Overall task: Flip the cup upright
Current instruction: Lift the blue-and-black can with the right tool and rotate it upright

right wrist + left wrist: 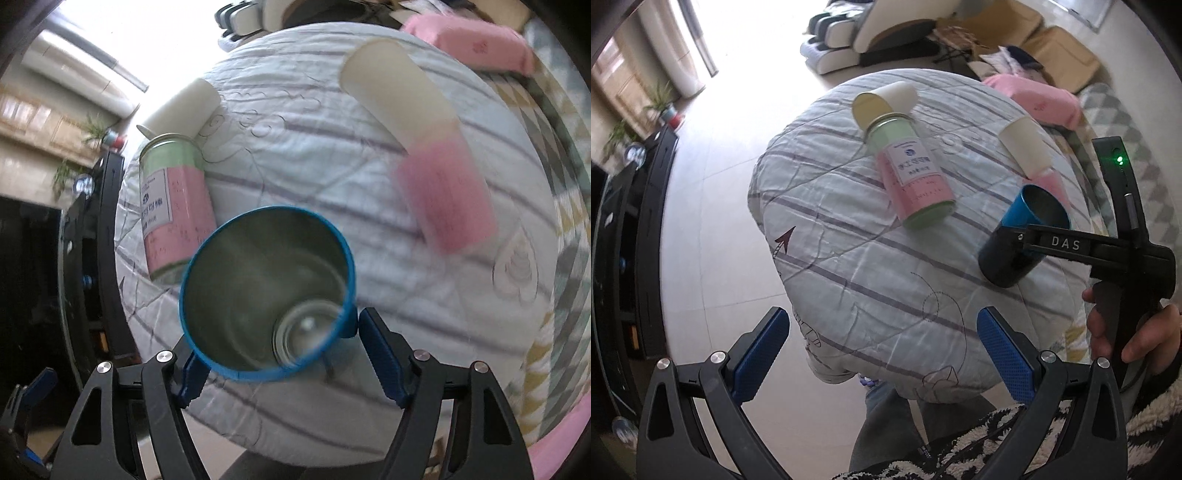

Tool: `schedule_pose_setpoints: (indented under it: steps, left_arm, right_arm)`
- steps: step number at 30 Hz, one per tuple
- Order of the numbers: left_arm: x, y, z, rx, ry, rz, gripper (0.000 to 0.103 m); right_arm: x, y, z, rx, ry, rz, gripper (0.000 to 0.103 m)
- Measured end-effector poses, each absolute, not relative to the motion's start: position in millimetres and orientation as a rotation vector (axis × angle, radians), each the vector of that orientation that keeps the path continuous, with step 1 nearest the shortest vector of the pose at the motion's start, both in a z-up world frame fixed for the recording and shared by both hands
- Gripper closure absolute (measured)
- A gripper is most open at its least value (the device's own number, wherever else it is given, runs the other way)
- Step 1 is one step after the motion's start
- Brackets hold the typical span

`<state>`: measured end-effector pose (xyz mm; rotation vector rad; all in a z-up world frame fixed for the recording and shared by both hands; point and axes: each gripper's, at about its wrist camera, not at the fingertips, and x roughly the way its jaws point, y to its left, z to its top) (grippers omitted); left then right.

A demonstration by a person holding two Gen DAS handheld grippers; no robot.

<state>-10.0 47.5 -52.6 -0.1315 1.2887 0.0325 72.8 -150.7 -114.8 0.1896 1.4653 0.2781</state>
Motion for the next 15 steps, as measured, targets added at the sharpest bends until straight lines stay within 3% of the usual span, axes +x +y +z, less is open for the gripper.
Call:
schedule_pose_setpoints:
  steps: [9, 15]
  left_arm:
    - [-18, 46, -44, -0.099, 1.27, -0.035, 0.0]
    - [-19, 46, -44, -0.11, 1.267, -0.042, 0.0]
  right_arm:
    - [45, -168, -106, 0.341, 1.51, 0.238, 0.031]
    - [34, -164, -109, 0.27, 1.609, 0.256, 0.031]
